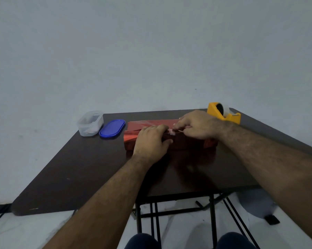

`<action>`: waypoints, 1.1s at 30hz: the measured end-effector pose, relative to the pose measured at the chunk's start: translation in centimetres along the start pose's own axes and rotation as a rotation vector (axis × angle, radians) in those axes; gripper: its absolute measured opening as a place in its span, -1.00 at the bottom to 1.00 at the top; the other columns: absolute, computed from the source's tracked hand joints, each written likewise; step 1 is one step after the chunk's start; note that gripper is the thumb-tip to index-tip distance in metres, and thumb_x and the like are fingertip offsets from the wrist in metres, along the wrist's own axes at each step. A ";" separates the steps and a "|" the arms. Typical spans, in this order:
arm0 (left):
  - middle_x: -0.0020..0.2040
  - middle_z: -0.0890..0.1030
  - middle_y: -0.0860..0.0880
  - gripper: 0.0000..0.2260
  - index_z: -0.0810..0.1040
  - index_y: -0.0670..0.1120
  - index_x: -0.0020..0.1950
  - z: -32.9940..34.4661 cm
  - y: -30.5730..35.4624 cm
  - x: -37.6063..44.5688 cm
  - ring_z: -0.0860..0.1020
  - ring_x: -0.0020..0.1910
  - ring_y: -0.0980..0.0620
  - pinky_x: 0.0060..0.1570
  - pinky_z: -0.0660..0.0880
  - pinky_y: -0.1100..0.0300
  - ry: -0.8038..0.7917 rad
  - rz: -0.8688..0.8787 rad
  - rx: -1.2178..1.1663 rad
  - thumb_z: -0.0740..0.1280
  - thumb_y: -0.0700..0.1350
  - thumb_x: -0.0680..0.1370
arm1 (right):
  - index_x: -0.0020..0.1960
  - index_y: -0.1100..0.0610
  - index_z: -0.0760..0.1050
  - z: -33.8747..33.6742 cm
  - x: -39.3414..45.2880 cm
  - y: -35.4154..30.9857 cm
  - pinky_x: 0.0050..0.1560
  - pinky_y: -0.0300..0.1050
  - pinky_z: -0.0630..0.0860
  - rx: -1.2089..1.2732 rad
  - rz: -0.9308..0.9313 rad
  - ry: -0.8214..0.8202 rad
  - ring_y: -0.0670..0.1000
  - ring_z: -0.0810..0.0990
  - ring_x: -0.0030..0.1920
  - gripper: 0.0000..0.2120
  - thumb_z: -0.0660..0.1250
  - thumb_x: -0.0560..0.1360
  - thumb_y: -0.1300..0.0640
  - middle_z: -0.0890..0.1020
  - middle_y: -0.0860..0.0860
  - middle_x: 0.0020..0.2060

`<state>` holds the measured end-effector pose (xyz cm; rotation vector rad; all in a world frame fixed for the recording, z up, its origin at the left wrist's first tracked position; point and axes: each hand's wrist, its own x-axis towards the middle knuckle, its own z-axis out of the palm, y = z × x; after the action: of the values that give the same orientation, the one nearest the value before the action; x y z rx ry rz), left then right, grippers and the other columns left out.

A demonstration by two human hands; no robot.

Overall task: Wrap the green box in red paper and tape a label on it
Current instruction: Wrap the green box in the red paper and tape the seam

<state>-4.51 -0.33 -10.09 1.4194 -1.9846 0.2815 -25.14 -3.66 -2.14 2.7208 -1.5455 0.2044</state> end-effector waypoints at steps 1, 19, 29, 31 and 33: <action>0.23 0.68 0.08 -0.60 0.56 0.06 0.37 0.0 0.0 0.0 0.60 0.24 0.03 0.42 0.39 0.03 -0.008 -0.002 -0.001 0.46 0.12 0.56 | 0.39 -0.20 0.61 0.1 -0.2 0.2 0.50 0.02 0.38 0.003 -0.016 0.011 -0.05 0.45 0.50 -0.53 0.33 0.51 0.06 0.59 -0.10 0.42; 0.39 0.64 -0.04 -0.55 0.65 -0.06 0.39 -0.7 -0.8 -0.2 0.56 0.40 0.01 0.45 0.42 -0.06 -0.087 0.081 -0.156 0.24 -0.02 0.54 | -0.24 -0.11 0.64 1.1 2.5 0.5 -0.05 -0.07 0.44 -0.032 -0.082 0.203 -0.12 0.60 -0.15 -0.42 0.16 0.35 -0.57 0.60 -0.20 -0.32; 0.23 0.72 0.00 -0.51 0.72 0.00 0.24 -1.5 -0.8 0.0 0.56 0.40 0.00 0.58 0.21 -0.07 -0.078 0.071 0.204 0.18 0.26 0.59 | 0.02 -0.16 0.74 3.2 1.8 0.5 0.50 0.16 0.26 -0.109 -0.067 0.341 -0.09 0.56 0.26 -0.54 0.34 0.42 -0.47 0.72 -0.20 -0.04; 0.09 0.75 0.00 -0.53 0.74 0.01 0.07 -1.8 -0.3 0.3 0.62 0.30 0.01 0.52 0.27 -0.07 -0.003 0.064 0.259 0.18 0.28 0.58 | 0.03 -0.15 0.75 3.0 1.5 0.5 0.40 0.10 0.39 -0.060 -0.055 0.359 -0.10 0.61 0.14 -0.55 0.39 0.40 -0.46 0.71 -0.20 -0.09; 0.23 0.72 0.01 -0.58 0.71 0.02 0.23 -2.0 -0.1 0.8 0.59 0.34 0.01 0.49 0.31 -0.06 -0.004 0.116 0.194 0.24 0.23 0.58 | 0.02 -0.14 0.74 2.8 1.3 0.3 0.22 0.00 0.49 0.001 -0.041 0.366 -0.10 0.63 0.01 -0.57 0.45 0.39 -0.43 0.67 -0.21 -0.18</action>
<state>-3.78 0.12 -8.09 1.4243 -2.0923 0.5368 -24.45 -5.15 -4.74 2.5258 -1.3839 0.6589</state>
